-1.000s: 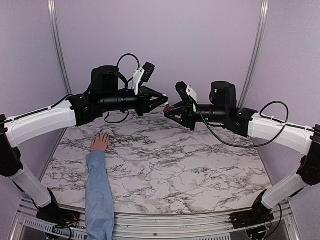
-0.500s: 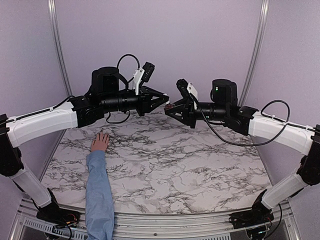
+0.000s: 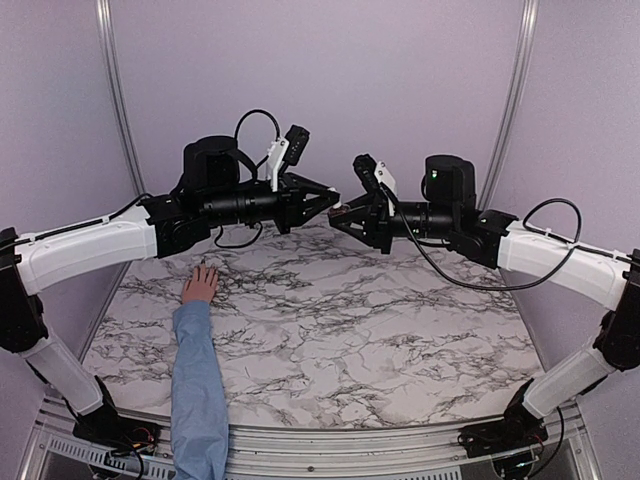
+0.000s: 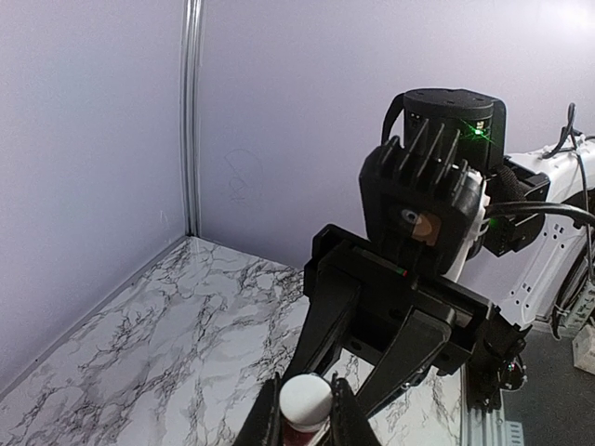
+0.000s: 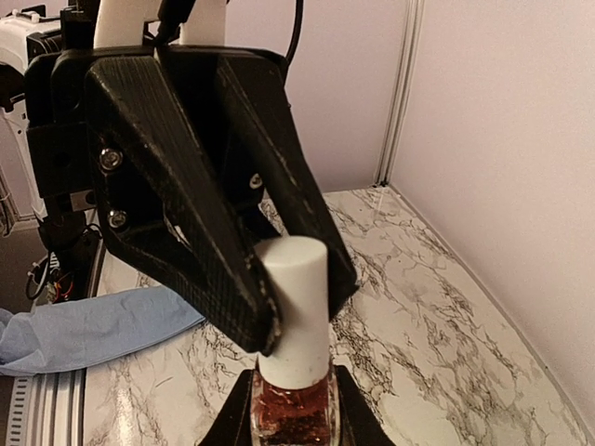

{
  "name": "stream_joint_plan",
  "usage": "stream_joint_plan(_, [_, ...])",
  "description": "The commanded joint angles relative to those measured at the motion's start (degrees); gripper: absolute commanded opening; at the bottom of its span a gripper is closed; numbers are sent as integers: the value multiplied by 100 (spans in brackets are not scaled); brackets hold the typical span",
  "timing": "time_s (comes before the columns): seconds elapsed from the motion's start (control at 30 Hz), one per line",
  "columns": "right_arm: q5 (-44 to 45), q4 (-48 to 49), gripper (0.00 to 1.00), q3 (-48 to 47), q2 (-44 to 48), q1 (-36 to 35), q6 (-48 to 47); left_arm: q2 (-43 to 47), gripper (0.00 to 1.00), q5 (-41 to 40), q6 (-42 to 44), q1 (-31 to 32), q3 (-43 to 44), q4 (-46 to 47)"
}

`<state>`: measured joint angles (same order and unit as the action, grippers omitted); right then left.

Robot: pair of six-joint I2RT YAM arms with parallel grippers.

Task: Paint the nails
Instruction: Close the nail polish bottle.

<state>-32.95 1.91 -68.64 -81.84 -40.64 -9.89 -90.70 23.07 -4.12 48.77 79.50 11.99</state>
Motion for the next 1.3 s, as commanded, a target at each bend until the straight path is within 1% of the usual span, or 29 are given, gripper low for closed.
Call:
stream_joint_plan(0.0, [-331, 540, 0, -435, 155, -31, 151, -9, 1, 255, 382, 30, -188, -451])
stream_joint_plan(0.2, [-796, 662, 0, -362, 211, -37, 189, 154, 6, 1108, 1164, 23, -242, -628])
stream_joint_plan(0.37, [-1068, 744, 0, -296, 310, -47, 208, 203, 12, 1803, 1451, -7, -229, -785])
stream_joint_plan(0.43, [-1147, 767, 0, -290, 341, -41, 224, 190, 16, 1975, 1375, -37, -197, -800])
stream_joint_plan(0.5, [-1192, 767, 0, -298, 370, -40, 233, 170, 23, 2093, 1285, -57, -146, -795])
stream_joint_plan(0.53, [-1208, 774, 0, -299, 375, -40, 240, 167, 27, 2125, 1263, -63, -132, -793])
stream_joint_plan(0.6, [-1242, 768, 0, -294, 387, -49, 250, 171, 31, 2100, 1214, -67, -97, -770])
stream_joint_plan(0.67, [-1250, 774, 0, -286, 395, -56, 252, 194, 36, 1987, 1092, -82, -69, -680])
stream_joint_plan(0.8, [-1093, 755, 0, -177, 438, -51, 272, 359, 41, 1667, 568, -194, -206, -77])
stream_joint_plan(0.87, [-894, 764, 0, -138, 470, -49, 332, 456, 43, 1383, 468, -214, -208, -39])
stream_joint_plan(0.9, [-720, 772, 0, -129, 483, -49, 380, 500, 43, 1221, 457, -219, -207, -39])
stream_joint_plan(1.0, [-90, 679, 0, -169, 473, -50, 502, 633, 45, 670, 78, -222, -213, -14])
stream_joint_plan(1.1, [680, 502, 0, -262, 432, -57, 488, 703, 46, -116, -350, -220, -197, 5])
stream_joint_plan(1.27, [1849, 370, 0, -365, 368, -66, 635, 635, 49, -817, -997, -188, -52, 273])
